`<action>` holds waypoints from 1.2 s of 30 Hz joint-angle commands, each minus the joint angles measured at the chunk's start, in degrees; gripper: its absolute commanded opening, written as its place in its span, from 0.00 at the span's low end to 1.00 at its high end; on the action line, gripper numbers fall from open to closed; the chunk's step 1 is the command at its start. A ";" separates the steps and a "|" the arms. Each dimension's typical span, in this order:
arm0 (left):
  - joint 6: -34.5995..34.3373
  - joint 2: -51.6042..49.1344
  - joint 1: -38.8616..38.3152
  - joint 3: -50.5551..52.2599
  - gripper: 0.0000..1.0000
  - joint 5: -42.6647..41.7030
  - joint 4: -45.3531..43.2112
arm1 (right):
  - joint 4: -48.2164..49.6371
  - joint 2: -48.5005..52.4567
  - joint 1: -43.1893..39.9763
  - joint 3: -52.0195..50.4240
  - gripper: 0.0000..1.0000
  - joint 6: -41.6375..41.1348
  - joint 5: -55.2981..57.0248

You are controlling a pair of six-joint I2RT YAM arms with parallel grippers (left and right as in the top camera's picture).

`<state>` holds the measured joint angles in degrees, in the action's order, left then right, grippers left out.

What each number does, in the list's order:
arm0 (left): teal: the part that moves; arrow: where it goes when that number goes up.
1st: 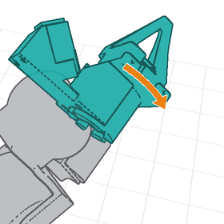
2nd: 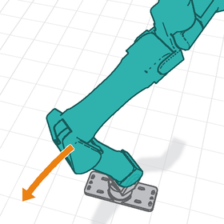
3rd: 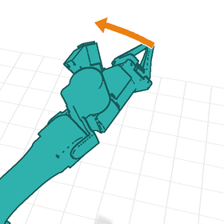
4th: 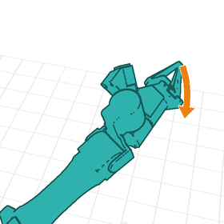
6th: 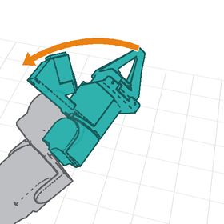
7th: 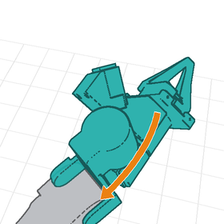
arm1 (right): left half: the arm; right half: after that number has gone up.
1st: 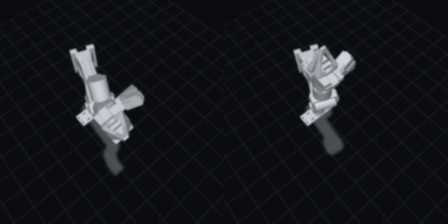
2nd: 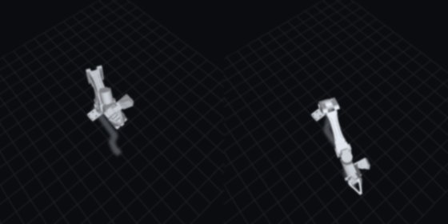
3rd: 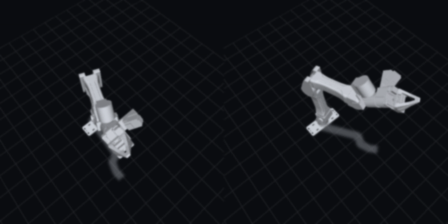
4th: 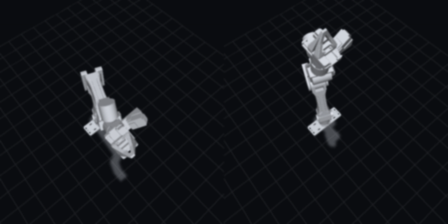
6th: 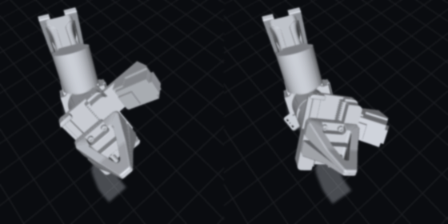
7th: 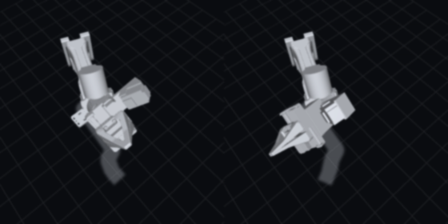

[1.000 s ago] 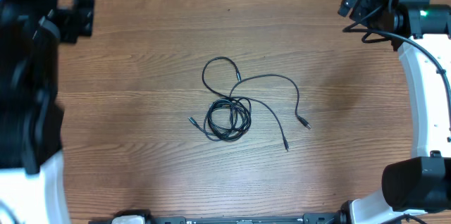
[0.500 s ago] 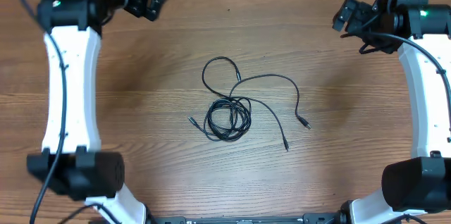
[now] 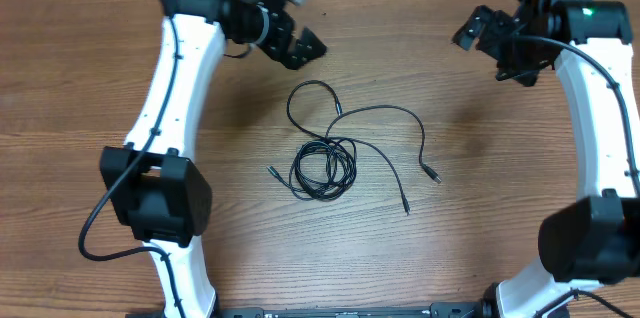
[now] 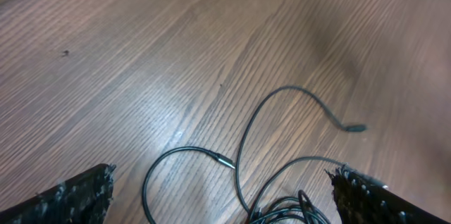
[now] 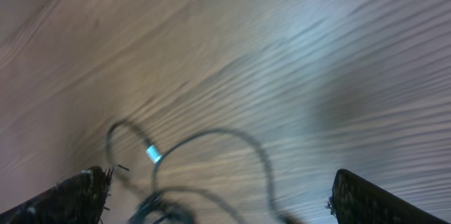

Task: Untangle cables
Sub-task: 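Lower the right gripper onto the black cable bundle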

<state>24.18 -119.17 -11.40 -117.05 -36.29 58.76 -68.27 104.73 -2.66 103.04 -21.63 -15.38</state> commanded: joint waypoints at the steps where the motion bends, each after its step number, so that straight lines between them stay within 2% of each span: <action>1: 0.26 -0.35 -1.66 -1.33 1.00 11.50 -0.17 | -0.61 1.70 1.73 -0.04 1.00 -3.06 -10.62; 7: 0.24 -0.35 -1.84 -1.33 0.99 28.79 -1.57 | -0.61 2.14 8.76 -0.31 1.00 -6.32 -11.30; 13: -0.72 -0.35 1.05 -1.33 1.00 36.22 -1.79 | -0.28 3.26 18.75 -0.35 1.00 -7.13 -7.52; 18: -6.45 -0.35 5.92 -1.33 1.00 36.70 -1.14 | -3.89 7.39 24.74 -0.35 1.00 -9.60 -4.76; 22: -7.06 -0.35 9.92 -1.33 1.00 36.79 1.51 | -9.81 11.74 26.08 -0.35 1.00 -14.82 -4.83; 27: -7.06 -0.35 12.87 -1.33 1.00 36.74 2.29 | -15.76 12.63 27.30 -0.35 1.00 -15.04 -10.01; 36: -7.02 -0.35 14.45 -1.33 0.99 36.81 2.34 | -13.00 14.19 34.32 -0.37 1.00 -17.46 -11.69</action>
<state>17.93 -119.17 2.70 -117.05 0.27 60.95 -81.03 118.15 29.26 102.45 -37.12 -25.65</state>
